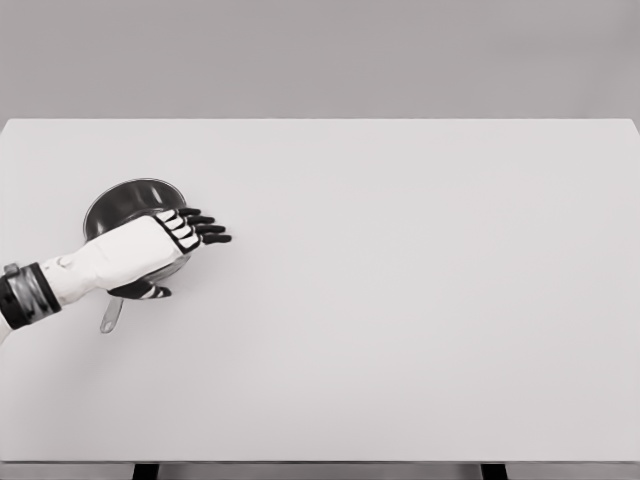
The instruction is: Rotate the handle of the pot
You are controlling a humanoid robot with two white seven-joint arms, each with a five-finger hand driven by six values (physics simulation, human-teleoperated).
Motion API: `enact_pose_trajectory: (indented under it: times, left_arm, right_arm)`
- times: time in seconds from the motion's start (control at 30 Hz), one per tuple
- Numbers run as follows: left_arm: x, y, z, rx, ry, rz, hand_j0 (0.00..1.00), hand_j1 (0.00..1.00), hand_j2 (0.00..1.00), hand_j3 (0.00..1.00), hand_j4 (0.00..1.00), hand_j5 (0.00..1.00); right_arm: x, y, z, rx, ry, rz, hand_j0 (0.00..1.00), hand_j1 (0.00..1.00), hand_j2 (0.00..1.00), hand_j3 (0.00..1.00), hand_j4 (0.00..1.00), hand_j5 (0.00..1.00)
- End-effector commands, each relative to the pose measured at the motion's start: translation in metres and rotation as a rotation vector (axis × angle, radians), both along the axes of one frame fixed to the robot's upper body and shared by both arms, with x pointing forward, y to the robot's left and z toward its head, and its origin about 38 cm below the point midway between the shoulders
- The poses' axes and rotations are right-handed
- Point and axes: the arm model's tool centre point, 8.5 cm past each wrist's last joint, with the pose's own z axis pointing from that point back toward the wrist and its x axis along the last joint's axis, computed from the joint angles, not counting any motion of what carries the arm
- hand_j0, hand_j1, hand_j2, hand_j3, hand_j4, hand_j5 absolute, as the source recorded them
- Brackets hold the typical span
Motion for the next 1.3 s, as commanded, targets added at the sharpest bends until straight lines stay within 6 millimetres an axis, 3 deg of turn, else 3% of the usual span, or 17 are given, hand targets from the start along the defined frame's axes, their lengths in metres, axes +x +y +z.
enact_pose_trajectory:
  times: [0.0,0.17,0.53,0.83,0.93,1.27]
  left_arm:
    - [0.001,0.006,0.005,-0.003,-0.011,0.014,1.00,1.00,1.00,1.00,1.00,1.00]
    - [0.000,0.030,0.014,0.016,-0.029,0.070,1.00,1.00,1.00,1.00,1.00,1.00]
    - [-0.004,0.059,0.023,0.034,-0.038,0.137,1.00,1.00,1.00,1.00,1.00,1.00]
    - [-0.004,0.068,0.028,0.051,-0.047,0.152,1.00,1.00,1.00,1.00,1.00,1.00]
    - [-0.006,0.079,0.030,0.060,-0.049,0.181,1.00,1.00,1.00,1.00,1.00,1.00]
    - [-0.003,0.095,0.024,0.077,-0.032,0.229,1.00,1.00,1.00,1.00,1.00,1.00]
  right_arm:
    - [0.000,0.000,0.000,0.000,0.000,0.001,1.00,1.00,1.00,1.00,1.00,1.00]
    - [0.000,0.000,0.000,0.000,0.000,-0.001,1.00,1.00,1.00,1.00,1.00,1.00]
    - [0.000,0.000,0.000,0.000,0.000,0.001,1.00,1.00,1.00,1.00,1.00,1.00]
    - [0.000,0.000,0.000,0.000,0.000,-0.001,1.00,1.00,1.00,1.00,1.00,1.00]
    - [0.000,0.000,0.000,0.000,0.000,-0.001,1.00,1.00,1.00,1.00,1.00,1.00]
    - [0.000,0.000,0.000,0.000,0.000,-0.001,1.00,1.00,1.00,1.00,1.00,1.00]
